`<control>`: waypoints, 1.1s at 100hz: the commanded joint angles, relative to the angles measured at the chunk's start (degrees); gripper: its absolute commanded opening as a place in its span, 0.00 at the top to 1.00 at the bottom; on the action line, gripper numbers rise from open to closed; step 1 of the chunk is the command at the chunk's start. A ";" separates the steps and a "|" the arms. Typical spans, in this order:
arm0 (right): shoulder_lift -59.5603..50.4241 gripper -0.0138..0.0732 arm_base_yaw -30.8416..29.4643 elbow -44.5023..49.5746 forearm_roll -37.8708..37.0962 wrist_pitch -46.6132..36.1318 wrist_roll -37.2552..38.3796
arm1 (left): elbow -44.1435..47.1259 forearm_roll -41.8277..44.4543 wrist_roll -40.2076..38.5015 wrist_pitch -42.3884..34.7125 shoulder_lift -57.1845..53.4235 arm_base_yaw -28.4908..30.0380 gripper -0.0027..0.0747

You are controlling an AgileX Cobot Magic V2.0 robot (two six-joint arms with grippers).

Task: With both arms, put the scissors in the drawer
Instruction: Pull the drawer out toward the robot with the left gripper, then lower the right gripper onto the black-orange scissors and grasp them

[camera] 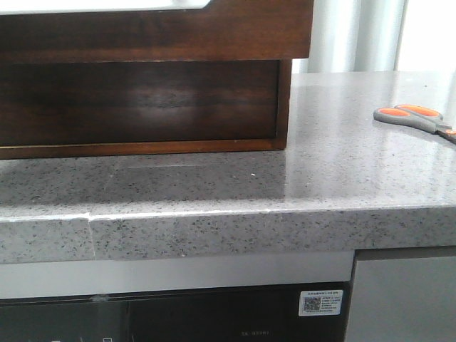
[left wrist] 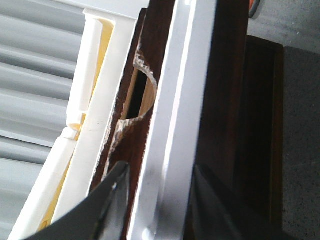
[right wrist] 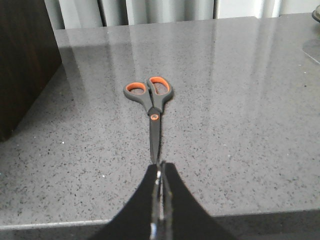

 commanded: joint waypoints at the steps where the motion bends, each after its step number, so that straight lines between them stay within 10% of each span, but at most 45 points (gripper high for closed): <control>1: 1.02 0.92 -0.02 -1.88 -0.02 -5.65 -0.24 | -2.00 -3.89 -1.42 -5.58 -0.27 -0.29 0.60; 79: 14.09 0.92 -0.02 -6.68 -0.02 -8.73 -0.24 | -1.66 12.65 -16.38 -10.11 -0.27 -0.29 0.60; 110: 19.27 0.91 2.70 -9.82 -0.56 -3.94 -0.24 | -1.66 0.71 -18.40 -21.78 -0.27 -0.29 0.60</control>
